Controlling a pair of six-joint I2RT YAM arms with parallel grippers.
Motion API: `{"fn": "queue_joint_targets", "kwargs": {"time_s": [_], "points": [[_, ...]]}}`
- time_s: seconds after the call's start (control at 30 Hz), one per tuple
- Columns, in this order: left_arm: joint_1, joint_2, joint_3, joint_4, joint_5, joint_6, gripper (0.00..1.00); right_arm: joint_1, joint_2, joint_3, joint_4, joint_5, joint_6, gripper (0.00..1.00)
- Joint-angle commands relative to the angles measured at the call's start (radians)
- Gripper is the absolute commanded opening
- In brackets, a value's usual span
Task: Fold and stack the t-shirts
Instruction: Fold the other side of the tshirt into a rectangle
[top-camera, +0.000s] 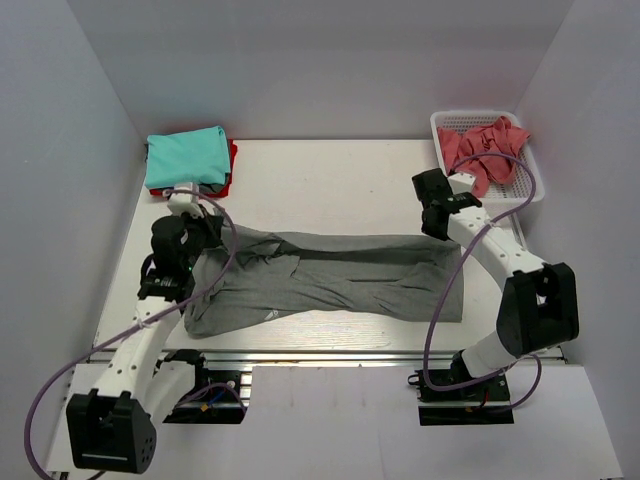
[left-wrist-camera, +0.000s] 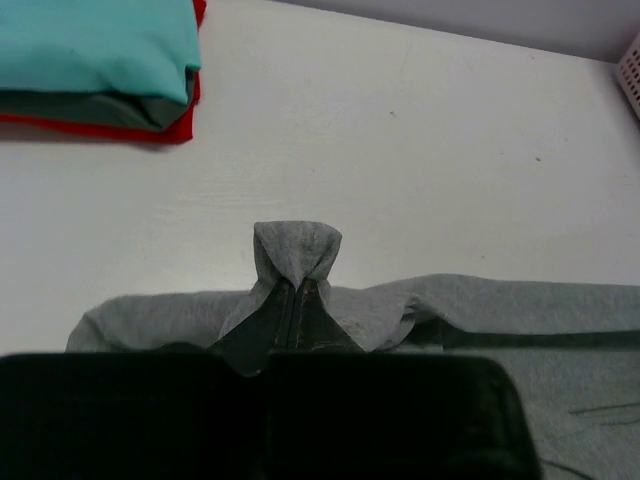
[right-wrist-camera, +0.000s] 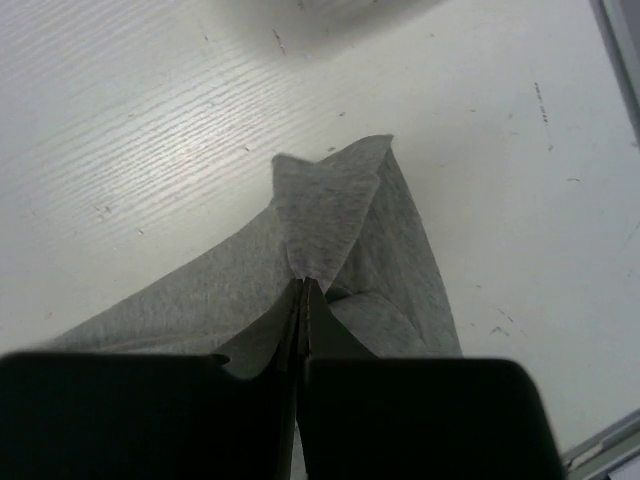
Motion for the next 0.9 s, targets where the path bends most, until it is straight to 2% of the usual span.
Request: {"fn": "queue_joint_targets", "kwargs": {"time_s": [0.0,0.2,0.27,0.37,0.43,0.47,0.5,0.53,0.57,0.6,0.73,0.8,0.87], "points": [[-0.001,-0.106,-0.070,-0.096,-0.100,-0.086,0.00,-0.007,-0.081,-0.021,-0.064,0.054,0.004,0.00],[-0.001,-0.408,-0.268,-0.257,-0.174,-0.278,0.00,-0.013,-0.154,-0.115,-0.119,0.104,0.024,0.00],[-0.001,-0.479,-0.302,-0.351,-0.165,-0.326,0.00,-0.013,-0.162,-0.139,-0.139,0.094,0.047,0.00],[-0.001,-0.589,-0.336,-0.472,-0.230,-0.427,0.01,-0.021,-0.160,-0.202,-0.182,0.094,0.102,0.00],[-0.001,-0.627,-0.336,-0.627,-0.270,-0.512,0.16,-0.027,-0.151,-0.256,-0.213,0.094,0.165,0.01],[-0.001,-0.650,-0.322,-0.679,-0.317,-0.551,0.31,-0.037,-0.151,-0.283,-0.228,0.078,0.177,0.23],[-0.001,-0.660,-0.322,-0.748,-0.329,-0.595,0.59,-0.038,-0.147,-0.294,-0.231,0.065,0.195,0.32],[-0.011,-0.660,-0.322,-0.758,-0.329,-0.620,0.72,-0.044,-0.145,-0.314,-0.231,0.055,0.206,0.44],[-0.011,-0.669,-0.322,-0.758,-0.298,-0.635,0.83,-0.053,-0.145,-0.314,-0.231,0.049,0.208,0.64],[0.003,-0.669,-0.313,-0.758,-0.298,-0.636,0.93,-0.057,-0.145,-0.313,-0.233,0.040,0.209,0.71],[0.003,-0.623,-0.235,-0.744,-0.344,-0.636,1.00,-0.076,-0.147,-0.204,-0.217,0.029,0.153,0.75],[0.003,-0.579,-0.174,-0.689,-0.353,-0.605,1.00,-0.080,-0.145,-0.138,-0.207,0.041,0.116,0.81],[0.003,-0.536,-0.154,-0.632,-0.343,-0.561,1.00,-0.081,-0.142,-0.121,-0.190,0.028,0.079,0.83]]}}
